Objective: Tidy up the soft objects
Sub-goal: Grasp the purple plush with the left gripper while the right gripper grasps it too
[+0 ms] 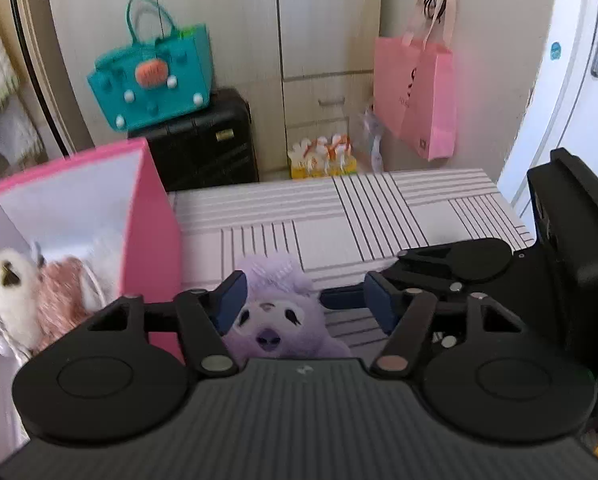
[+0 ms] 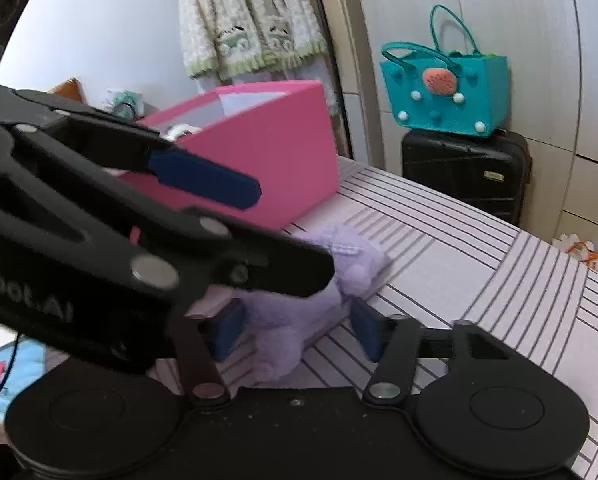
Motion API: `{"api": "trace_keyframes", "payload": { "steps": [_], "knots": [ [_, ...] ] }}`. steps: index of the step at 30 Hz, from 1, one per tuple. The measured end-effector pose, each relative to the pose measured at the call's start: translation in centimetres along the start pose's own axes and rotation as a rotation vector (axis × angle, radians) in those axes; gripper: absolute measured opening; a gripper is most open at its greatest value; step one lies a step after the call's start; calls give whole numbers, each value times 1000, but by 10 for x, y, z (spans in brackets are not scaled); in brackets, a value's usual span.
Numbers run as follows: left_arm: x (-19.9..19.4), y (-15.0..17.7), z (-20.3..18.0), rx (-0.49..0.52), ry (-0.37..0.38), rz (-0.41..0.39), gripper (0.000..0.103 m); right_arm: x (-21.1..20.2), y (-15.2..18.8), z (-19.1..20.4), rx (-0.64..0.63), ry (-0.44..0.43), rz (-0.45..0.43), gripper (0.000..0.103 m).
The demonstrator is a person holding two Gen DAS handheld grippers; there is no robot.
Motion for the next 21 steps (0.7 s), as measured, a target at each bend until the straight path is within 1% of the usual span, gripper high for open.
{"api": "trace_keyframes", "payload": {
  "steps": [2, 4, 7, 10, 13, 15, 16, 19, 21],
  "knots": [
    [4, 4, 0, -27, -4, 3, 60, -2, 3, 1, 14, 0, 8, 39],
    [7, 7, 1, -51, 2, 5, 60, -9, 4, 2, 11, 12, 9, 32],
    [8, 12, -3, -73, 27, 5, 60, -25, 9, 4, 2, 39, 7, 30],
    [11, 17, -10, -92, 73, 13, 60, -41, 20, 4, 22, 70, 13, 29],
    [15, 22, -18, -110, 137, 36, 60, -57, 33, 5, 62, 70, 19, 29],
    [18, 27, -25, -125, 220, 65, 61, -64, 41, 5, 82, 71, 24, 29],
    [21, 29, -26, -144, 244, 76, 63, -66, 43, 4, 85, 75, 31, 29],
    [24, 30, -25, -170, 210, 49, 62, -68, 42, 3, 75, 90, 41, 29],
    [23, 33, -20, -199, 226, 37, 62, -70, 43, 0, 67, 102, 49, 30]
  ]
}}
Point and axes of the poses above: each gripper's, at about its wrist camera, not at the fingertips, and x roughly the way its jaws point, z to its left, y to its underside, the point moved 7 cm from there along x, roughly the way its jaws point, and after that the axes turned 10 degrees about -x, right-handed, at the moved point
